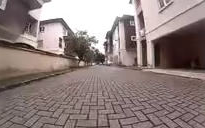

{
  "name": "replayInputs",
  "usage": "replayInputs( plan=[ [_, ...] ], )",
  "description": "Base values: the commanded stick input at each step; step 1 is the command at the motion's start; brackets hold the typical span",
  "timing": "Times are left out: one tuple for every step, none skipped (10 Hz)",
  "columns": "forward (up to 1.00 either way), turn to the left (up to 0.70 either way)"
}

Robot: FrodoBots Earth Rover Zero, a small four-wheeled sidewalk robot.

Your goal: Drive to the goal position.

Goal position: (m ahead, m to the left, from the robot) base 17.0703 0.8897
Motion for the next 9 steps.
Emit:
replayInputs(
  plan=[
    [0.70,0.00],
    [0.70,0.00],
    [0.70,0.00],
    [0.70,0.00],
    [0.70,0.00],
    [0.70,0.00],
    [0.70,0.00],
    [0.70,0.00],
    [0.70,-0.19]
  ],
)
